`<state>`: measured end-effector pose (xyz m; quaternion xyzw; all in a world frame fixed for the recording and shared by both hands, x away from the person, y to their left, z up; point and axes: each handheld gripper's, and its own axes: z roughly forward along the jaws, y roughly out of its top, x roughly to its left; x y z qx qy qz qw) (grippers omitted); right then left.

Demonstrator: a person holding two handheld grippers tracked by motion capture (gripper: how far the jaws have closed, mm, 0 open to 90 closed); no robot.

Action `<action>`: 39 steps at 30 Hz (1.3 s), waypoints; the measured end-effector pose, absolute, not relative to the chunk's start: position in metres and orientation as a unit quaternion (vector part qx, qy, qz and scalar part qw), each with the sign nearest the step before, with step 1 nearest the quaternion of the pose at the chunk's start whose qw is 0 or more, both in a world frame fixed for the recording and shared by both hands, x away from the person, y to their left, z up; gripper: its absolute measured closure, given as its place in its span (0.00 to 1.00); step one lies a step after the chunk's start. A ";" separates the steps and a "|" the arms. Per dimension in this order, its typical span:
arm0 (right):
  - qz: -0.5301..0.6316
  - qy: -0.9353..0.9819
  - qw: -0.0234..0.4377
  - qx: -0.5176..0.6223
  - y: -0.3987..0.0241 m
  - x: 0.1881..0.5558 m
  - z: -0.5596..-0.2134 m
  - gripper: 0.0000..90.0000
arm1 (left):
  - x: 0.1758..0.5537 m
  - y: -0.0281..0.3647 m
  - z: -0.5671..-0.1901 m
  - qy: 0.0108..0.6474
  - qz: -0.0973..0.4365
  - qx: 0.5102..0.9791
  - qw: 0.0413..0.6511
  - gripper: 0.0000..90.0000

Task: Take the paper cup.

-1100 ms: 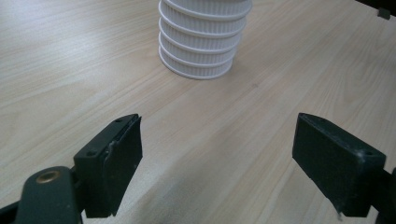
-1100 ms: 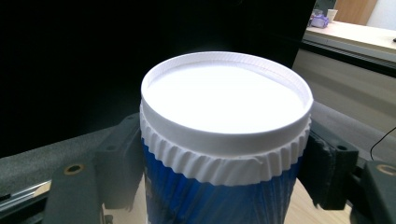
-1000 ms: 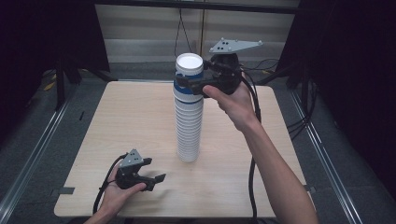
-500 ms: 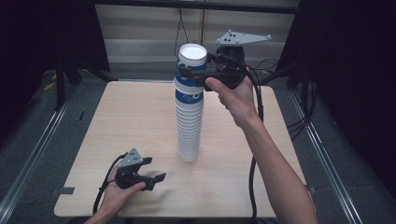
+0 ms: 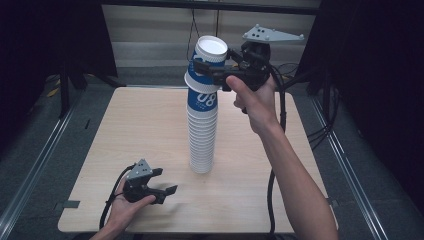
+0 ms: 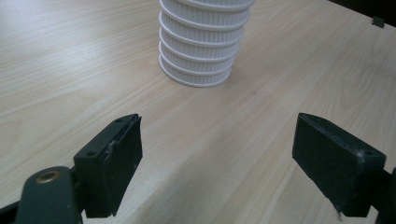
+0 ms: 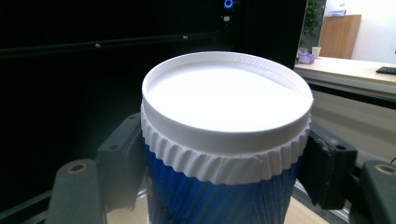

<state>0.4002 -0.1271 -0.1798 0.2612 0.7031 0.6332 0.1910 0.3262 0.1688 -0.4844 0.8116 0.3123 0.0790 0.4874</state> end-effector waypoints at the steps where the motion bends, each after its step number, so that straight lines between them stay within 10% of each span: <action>1: 0.636 0.700 0.192 0.260 -0.128 0.400 -0.179 0.29 | 0.326 0.169 -0.484 0.312 0.081 0.811 0.489 0.18; 39: 0.617 0.692 0.229 0.297 -0.213 0.352 -0.198 0.30 | 0.328 0.169 -0.478 0.305 0.103 0.789 0.523 0.20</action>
